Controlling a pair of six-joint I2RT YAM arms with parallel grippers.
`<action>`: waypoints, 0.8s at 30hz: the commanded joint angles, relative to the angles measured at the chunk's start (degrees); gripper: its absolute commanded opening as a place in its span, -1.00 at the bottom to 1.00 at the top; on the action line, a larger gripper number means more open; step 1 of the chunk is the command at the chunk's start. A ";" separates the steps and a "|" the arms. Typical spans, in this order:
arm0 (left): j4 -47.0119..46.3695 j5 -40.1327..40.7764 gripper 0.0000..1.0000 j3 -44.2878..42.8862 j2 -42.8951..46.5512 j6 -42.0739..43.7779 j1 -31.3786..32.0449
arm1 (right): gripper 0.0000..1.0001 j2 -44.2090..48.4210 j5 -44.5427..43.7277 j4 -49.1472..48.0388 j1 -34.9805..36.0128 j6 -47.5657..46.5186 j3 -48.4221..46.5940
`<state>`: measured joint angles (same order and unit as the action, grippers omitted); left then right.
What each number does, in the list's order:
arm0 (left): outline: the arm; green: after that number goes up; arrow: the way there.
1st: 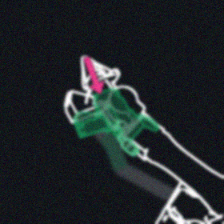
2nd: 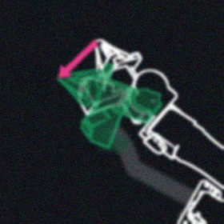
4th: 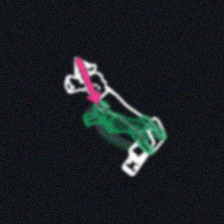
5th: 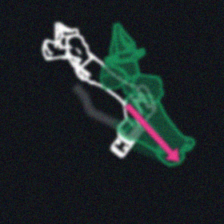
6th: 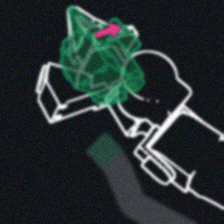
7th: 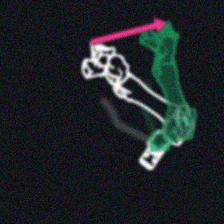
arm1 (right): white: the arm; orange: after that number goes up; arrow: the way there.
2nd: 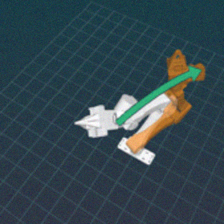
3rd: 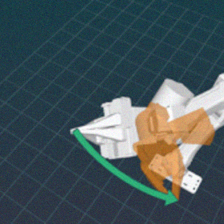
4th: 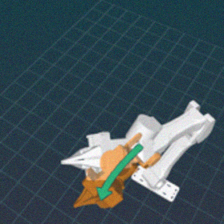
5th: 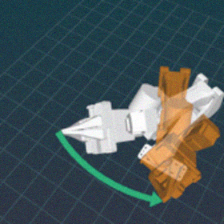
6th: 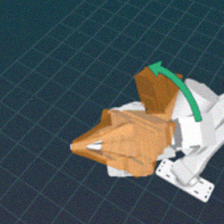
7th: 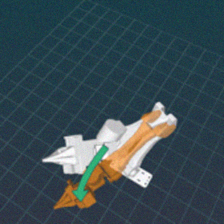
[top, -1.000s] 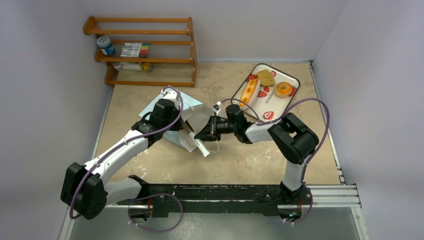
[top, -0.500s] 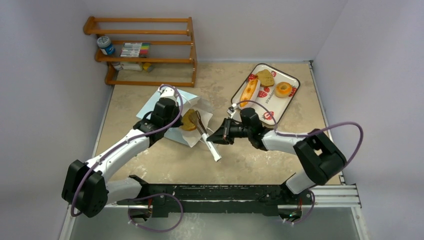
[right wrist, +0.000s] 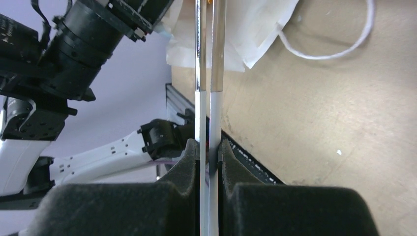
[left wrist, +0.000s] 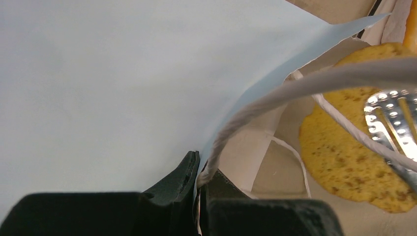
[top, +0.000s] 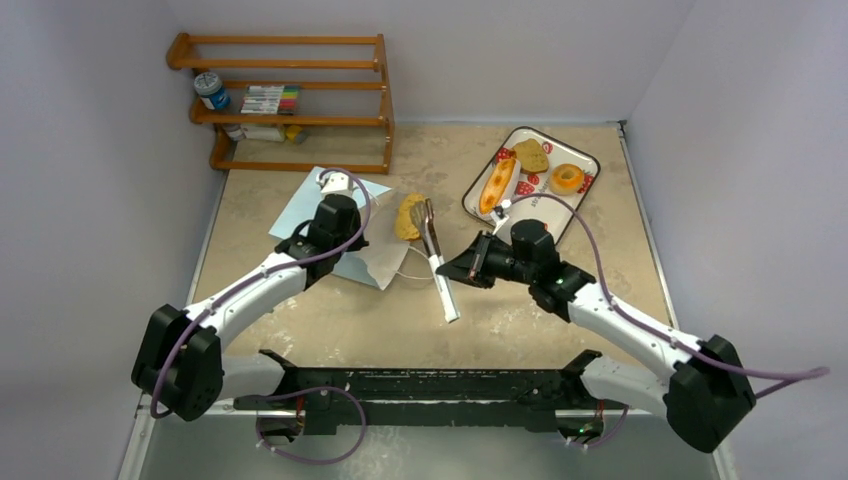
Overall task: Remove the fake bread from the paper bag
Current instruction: Place the fake bread in the container.
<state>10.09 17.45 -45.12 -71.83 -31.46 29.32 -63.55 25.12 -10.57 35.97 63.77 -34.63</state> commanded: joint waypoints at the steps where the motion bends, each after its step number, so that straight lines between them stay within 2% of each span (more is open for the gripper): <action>1: -3.07 0.75 -1.00 -1.97 -0.73 -1.06 -0.69 | -1.00 5.77 -11.08 9.56 -0.48 -2.84 -4.49; 11: -4.55 -4.38 -1.00 -3.26 -2.19 0.47 -1.89 | -1.00 10.54 -24.70 20.33 -5.76 -5.05 -10.64; 18: -3.70 -6.53 -1.00 -3.81 -1.62 1.84 -2.28 | -1.00 11.31 -29.09 22.66 -12.14 -5.98 -12.12; 24: -2.85 -7.77 -1.00 -3.62 -0.57 2.54 -2.69 | -1.00 10.03 -27.71 18.87 -20.05 -7.34 -10.82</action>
<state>8.62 12.36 -46.52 -74.06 -30.17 27.11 -53.87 -1.08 13.23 19.64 58.35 -43.81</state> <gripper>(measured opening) 0.012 0.061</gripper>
